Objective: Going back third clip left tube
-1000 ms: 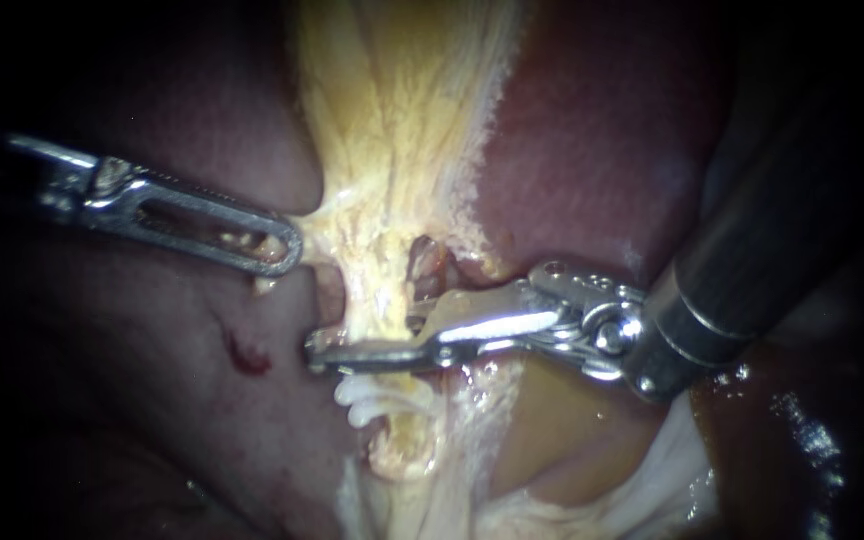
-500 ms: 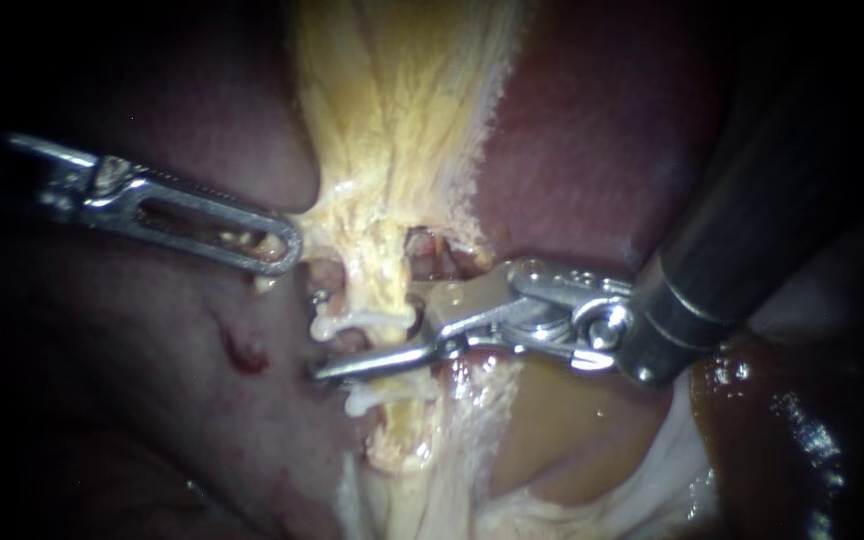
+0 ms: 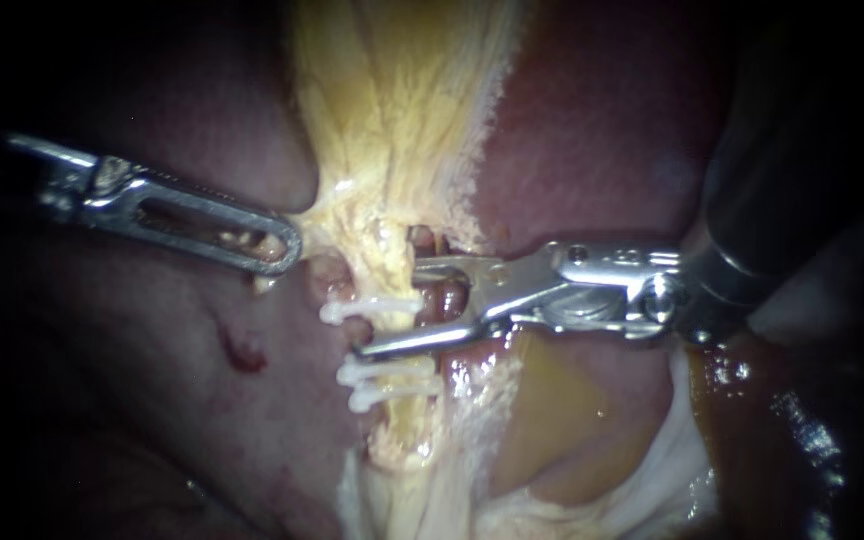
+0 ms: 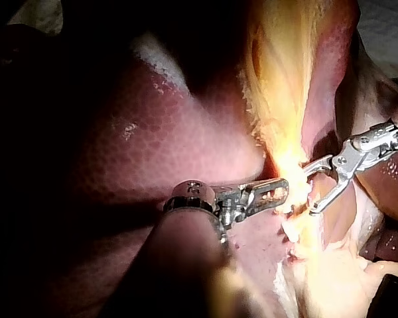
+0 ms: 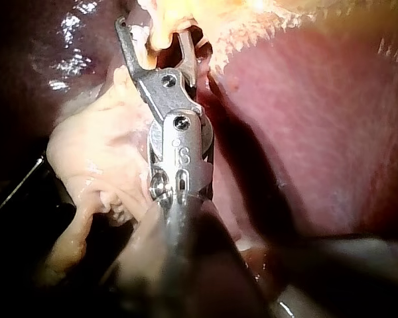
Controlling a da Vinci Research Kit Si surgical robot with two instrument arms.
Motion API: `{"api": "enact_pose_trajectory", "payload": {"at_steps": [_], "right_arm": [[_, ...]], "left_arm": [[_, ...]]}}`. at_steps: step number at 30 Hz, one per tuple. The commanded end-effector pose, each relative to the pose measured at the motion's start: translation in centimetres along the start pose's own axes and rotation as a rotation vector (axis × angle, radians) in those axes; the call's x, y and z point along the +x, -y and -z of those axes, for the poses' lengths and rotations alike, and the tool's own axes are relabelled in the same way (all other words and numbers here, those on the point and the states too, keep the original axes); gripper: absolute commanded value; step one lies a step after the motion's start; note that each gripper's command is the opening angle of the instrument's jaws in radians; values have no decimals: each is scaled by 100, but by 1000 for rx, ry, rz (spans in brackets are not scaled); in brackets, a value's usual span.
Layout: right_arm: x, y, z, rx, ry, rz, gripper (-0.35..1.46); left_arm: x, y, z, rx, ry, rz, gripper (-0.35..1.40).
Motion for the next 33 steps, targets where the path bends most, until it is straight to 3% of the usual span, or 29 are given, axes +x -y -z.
{"api": "enact_pose_trajectory", "payload": {"at_steps": [1,7,17,27,33], "right_arm": [[2,2,7,-1,6,3,50],[15,16,50,-4,32,49,50],[49,37,118,-5,62,99,50],[52,43,135,-5,70,109,50],[50,43,135,-5,71,110,50]], "left_arm": [[0,0,0,0,0,0,-35],[0,0,0,0,0,0,-35],[0,0,-1,0,1,0,-35],[2,-6,-11,-3,3,-3,-35],[-2,-12,-36,-12,11,2,-35]]}}
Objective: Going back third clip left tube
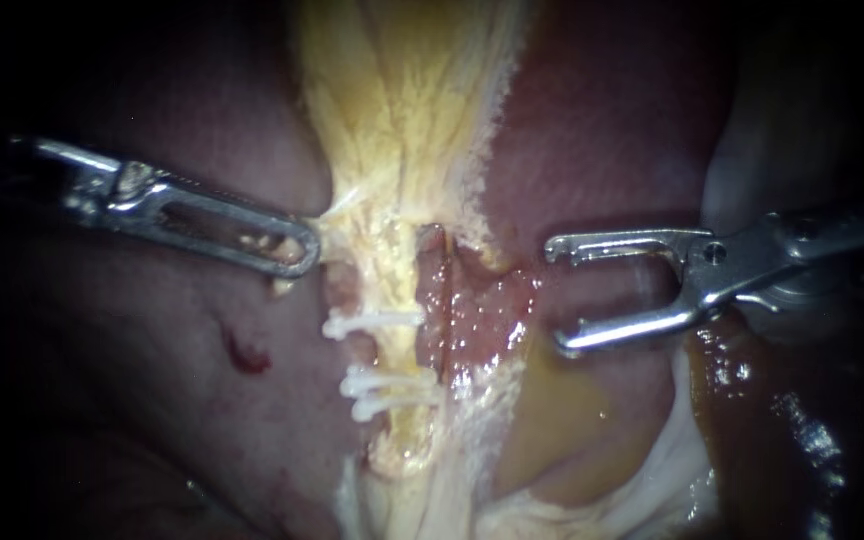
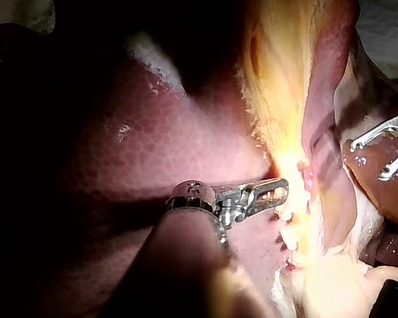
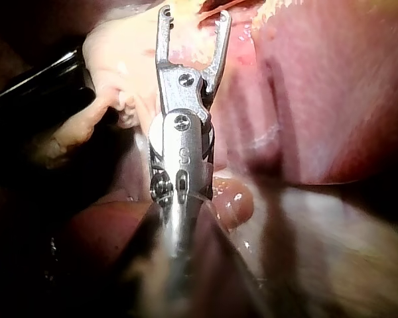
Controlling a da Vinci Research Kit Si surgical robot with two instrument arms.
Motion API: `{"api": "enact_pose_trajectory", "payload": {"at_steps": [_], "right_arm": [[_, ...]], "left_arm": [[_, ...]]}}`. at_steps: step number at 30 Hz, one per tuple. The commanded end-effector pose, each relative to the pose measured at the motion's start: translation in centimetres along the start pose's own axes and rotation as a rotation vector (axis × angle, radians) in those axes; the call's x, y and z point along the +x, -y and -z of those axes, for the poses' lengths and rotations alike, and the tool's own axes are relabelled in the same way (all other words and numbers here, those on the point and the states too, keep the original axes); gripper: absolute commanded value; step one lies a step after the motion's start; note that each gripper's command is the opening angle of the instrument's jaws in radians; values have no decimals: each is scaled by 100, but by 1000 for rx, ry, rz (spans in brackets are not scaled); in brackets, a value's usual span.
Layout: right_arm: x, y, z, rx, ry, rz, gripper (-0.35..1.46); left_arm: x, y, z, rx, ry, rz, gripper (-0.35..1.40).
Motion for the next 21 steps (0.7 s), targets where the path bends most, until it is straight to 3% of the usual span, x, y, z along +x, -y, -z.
{"api": "enact_pose_trajectory", "payload": {"at_steps": [1,10,21], "right_arm": [[-1,0,0,0,0,0,50],[-1,0,1,-1,1,0,50],[0,1,0,-1,0,0,50]], "left_arm": [[-1,-1,-5,-1,-1,0,-35],[-7,-10,-58,6,-17,-3,-35],[-8,-11,-61,9,-19,-4,-35]]}}
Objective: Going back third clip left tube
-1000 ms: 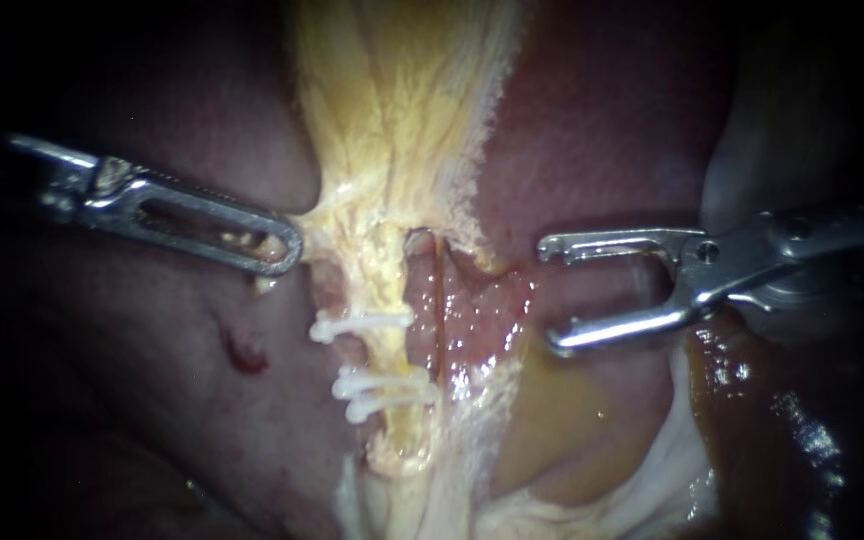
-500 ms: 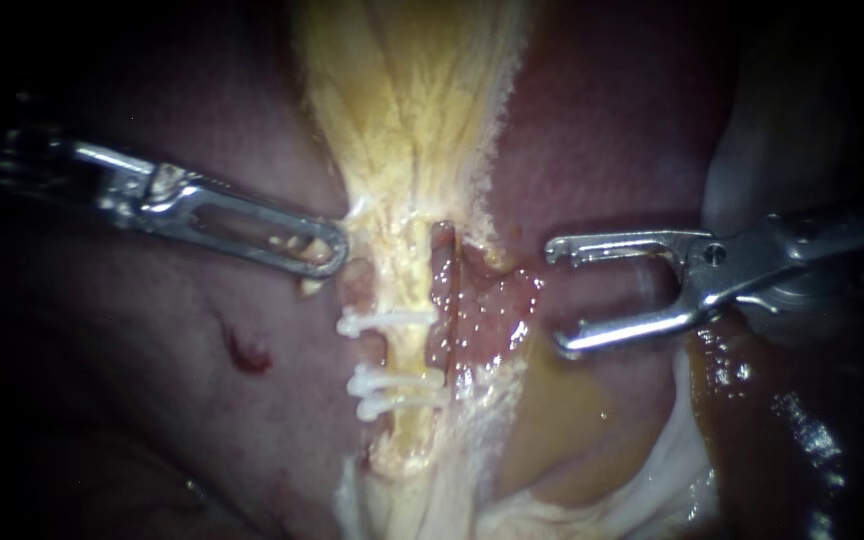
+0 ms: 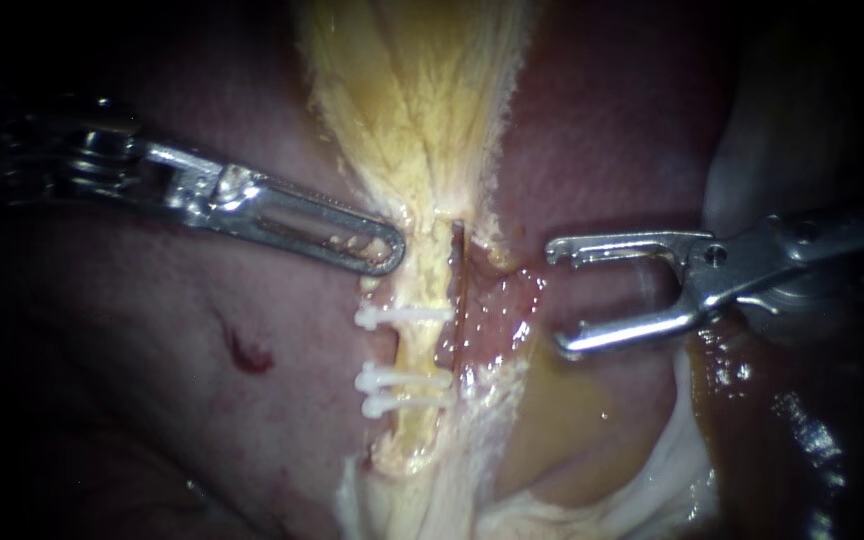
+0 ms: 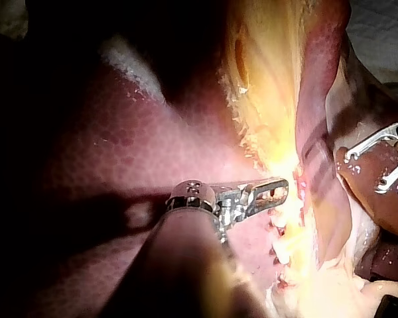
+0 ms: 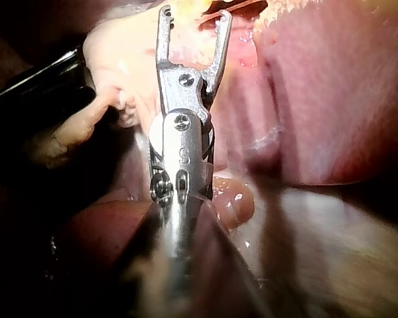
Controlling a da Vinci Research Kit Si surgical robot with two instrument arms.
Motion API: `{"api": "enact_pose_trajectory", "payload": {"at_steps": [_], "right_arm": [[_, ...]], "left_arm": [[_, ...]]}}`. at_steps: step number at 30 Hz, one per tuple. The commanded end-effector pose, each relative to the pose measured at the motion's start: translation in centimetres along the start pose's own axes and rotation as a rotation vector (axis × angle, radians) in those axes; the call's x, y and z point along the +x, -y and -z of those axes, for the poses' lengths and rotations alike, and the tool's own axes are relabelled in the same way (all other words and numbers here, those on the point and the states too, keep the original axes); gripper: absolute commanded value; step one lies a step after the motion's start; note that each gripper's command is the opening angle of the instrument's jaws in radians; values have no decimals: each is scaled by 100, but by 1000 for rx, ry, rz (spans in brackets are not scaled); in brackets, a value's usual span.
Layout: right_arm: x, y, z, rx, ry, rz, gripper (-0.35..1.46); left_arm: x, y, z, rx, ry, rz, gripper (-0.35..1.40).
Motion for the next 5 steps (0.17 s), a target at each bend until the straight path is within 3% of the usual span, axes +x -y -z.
{"api": "enact_pose_trajectory", "payload": {"at_steps": [1,5], "right_arm": [[2,0,-1,0,-1,-1,50],[2,0,-2,-1,-1,-1,50]], "left_arm": [[0,1,1,-1,-2,0,-35],[0,1,1,-1,-2,0,-35]]}}
